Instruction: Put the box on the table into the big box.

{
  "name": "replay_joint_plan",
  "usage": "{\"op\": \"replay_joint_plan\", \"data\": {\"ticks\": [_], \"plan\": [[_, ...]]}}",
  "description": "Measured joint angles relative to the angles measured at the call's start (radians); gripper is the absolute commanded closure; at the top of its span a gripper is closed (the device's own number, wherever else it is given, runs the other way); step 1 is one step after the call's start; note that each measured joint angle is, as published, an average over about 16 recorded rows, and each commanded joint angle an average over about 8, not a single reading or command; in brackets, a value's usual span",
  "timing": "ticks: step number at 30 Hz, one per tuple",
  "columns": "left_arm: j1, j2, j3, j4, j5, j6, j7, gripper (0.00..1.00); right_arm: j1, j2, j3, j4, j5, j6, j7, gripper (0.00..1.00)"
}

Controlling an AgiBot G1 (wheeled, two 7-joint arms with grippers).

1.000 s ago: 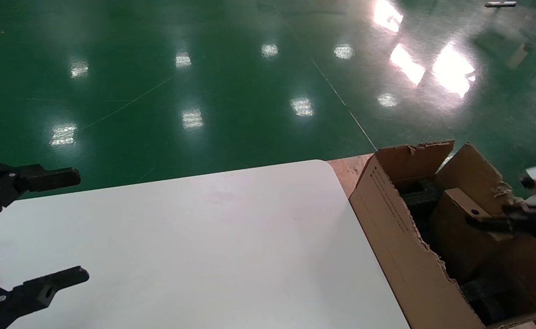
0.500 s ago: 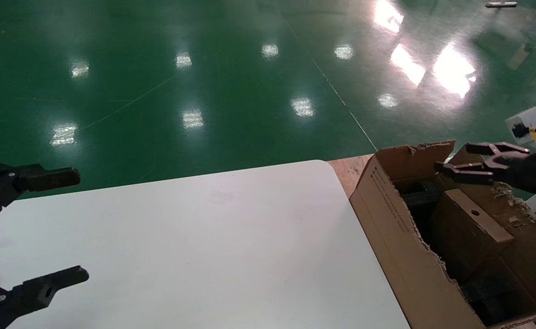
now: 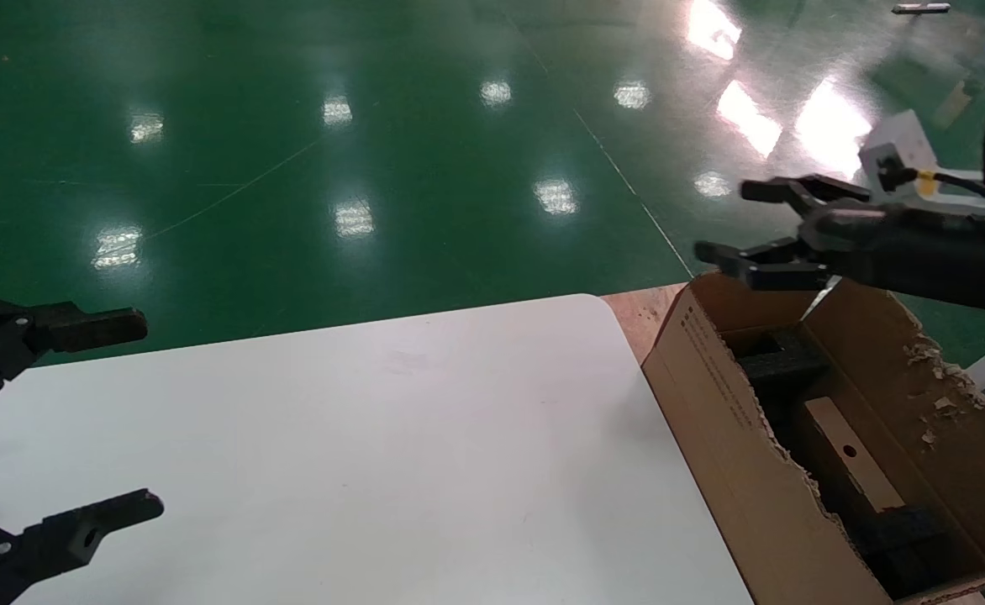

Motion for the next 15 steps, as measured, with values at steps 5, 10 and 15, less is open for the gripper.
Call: {"op": "replay_joint_plan", "data": {"ticks": [5,10,15], "plan": [[0.000,0.000,0.000,0.000,0.000,0.000,0.000,0.00,-0.030,0.002,0.012,0.150,0.041,-0.005,0.015,0.00],[0.000,0.000,0.000,0.000,0.000,0.000,0.000,0.00,-0.046,0.004,0.017,0.233,0.061,-0.008,0.022,0.00],[0.000,0.000,0.000,0.000,0.000,0.000,0.000,0.00,-0.049,0.004,0.019,0.250,0.064,-0.009,0.022,0.00]]}}
